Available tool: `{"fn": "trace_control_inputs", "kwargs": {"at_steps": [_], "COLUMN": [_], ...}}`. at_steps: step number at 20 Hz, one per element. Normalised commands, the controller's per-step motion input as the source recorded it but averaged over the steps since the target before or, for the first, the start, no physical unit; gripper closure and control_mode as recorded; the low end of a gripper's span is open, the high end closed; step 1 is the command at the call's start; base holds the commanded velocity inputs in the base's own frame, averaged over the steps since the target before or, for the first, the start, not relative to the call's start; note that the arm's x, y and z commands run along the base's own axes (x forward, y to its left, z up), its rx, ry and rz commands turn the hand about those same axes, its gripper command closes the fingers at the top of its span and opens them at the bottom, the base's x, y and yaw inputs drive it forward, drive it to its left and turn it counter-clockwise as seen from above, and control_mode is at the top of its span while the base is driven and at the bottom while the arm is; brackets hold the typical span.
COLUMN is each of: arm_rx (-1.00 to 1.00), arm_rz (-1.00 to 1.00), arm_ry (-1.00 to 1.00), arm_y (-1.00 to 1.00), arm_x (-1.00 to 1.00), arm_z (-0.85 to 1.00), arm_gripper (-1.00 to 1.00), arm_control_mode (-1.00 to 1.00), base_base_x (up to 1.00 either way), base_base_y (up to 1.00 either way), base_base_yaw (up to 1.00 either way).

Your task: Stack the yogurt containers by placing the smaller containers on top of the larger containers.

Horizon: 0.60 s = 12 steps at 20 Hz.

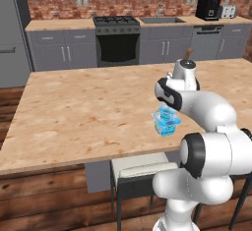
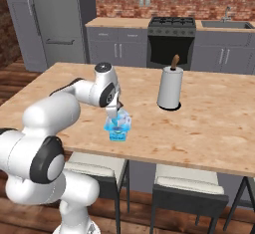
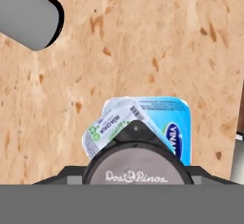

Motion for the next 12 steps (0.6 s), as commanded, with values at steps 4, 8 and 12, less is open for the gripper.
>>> {"fn": "trace_control_inputs", "kwargs": {"at_steps": [4, 8, 12], "arm_rx": [0.00, 0.00, 0.00], "arm_rz": [0.00, 0.00, 0.00], "arm_ry": [0.00, 0.00, 0.00], "arm_y": [0.00, 0.00, 0.00], "arm_x": [0.09, 0.02, 0.00], "arm_z": [-0.02, -0.05, -0.03], "arm_gripper": [1.00, 1.00, 1.00], "arm_control_mode": [-1.00, -1.00, -1.00], "base_base_x": [0.00, 0.00, 0.00], "base_base_y": [0.00, 0.00, 0.00], "base_base_yaw": [0.00, 0.00, 0.00]}}
